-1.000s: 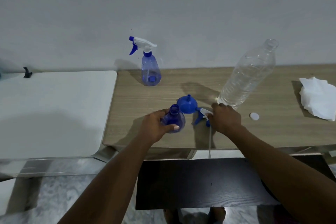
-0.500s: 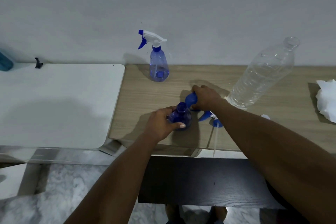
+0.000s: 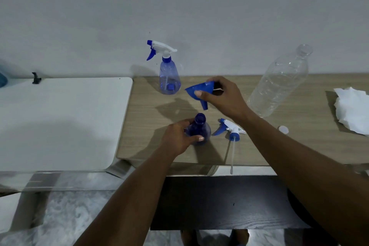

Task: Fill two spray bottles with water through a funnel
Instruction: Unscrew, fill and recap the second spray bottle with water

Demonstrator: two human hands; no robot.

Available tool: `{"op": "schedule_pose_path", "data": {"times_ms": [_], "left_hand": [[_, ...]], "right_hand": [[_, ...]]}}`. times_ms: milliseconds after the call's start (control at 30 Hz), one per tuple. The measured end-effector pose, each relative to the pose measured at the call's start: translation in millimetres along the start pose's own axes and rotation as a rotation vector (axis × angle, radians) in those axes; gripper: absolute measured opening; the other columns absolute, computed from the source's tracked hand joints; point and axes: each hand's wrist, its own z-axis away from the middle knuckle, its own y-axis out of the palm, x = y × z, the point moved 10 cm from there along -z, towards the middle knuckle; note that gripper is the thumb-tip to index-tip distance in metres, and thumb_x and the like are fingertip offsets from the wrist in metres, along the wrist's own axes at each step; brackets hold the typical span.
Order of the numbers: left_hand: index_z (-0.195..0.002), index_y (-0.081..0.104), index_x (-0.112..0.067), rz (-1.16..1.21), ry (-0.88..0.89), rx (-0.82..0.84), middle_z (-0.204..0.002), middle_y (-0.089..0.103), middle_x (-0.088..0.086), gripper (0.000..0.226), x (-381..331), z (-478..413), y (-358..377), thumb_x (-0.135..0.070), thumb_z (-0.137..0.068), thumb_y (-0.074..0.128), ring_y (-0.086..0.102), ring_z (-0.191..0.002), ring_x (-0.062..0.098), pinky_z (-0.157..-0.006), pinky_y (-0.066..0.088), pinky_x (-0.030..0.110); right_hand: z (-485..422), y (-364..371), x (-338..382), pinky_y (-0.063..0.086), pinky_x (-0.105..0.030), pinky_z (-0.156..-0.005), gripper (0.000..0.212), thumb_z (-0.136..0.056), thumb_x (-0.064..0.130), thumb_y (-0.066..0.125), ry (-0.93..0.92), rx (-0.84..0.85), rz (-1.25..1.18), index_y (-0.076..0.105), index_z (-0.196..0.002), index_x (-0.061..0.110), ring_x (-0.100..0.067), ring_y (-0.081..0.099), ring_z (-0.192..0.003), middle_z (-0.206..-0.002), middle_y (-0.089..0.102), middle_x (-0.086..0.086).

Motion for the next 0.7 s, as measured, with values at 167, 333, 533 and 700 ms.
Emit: {"op": "schedule_pose_path", "data": {"times_ms": [167,333,533,700], "left_hand": [[-0.133,0.059,-0.031,0.008,-0.013,0.024,-0.115,0.07,-0.008,0.074,1,-3,6,-0.043,-0.066,0.088,0.066,-0.099,0.012,-0.093,0.054,0.039],[-0.128,0.064,-0.031,0.034,0.0,0.013,-0.107,0.069,-0.009,0.067,0,-4,7,-0.036,-0.066,0.089,0.066,-0.093,0.013,-0.088,0.057,0.041],[-0.117,0.07,-0.037,0.098,-0.014,0.015,-0.1,0.075,-0.014,0.061,4,-6,9,-0.032,-0.06,0.091,0.07,-0.092,0.009,-0.089,0.057,0.043],[-0.12,0.067,-0.037,0.075,-0.041,0.009,-0.104,0.073,-0.011,0.063,4,-9,13,-0.035,-0.063,0.091,0.068,-0.094,0.012,-0.091,0.056,0.041]], "right_hand": [[28,3,-8,0.053,-0.023,-0.092,0.064,-0.069,0.031,0.092,-0.084,0.021,0.009,0.061,-0.123,0.017,-0.004,0.064,-0.108,-0.119,0.066,0.007],[46,6,-18,0.05,-0.019,-0.089,0.072,-0.065,0.028,0.094,-0.147,0.058,0.076,0.055,-0.125,0.022,-0.002,0.06,-0.114,-0.128,0.062,0.013],[60,2,-27,0.041,-0.005,-0.088,0.098,-0.065,0.028,0.094,-0.152,0.111,0.133,0.035,-0.144,0.029,0.009,0.05,-0.124,-0.14,0.052,0.017],[69,-34,-31,0.043,-0.008,-0.088,0.101,-0.066,0.023,0.093,-0.161,0.003,0.187,0.034,-0.147,0.028,-0.004,0.054,-0.121,-0.14,0.051,0.005]]}}
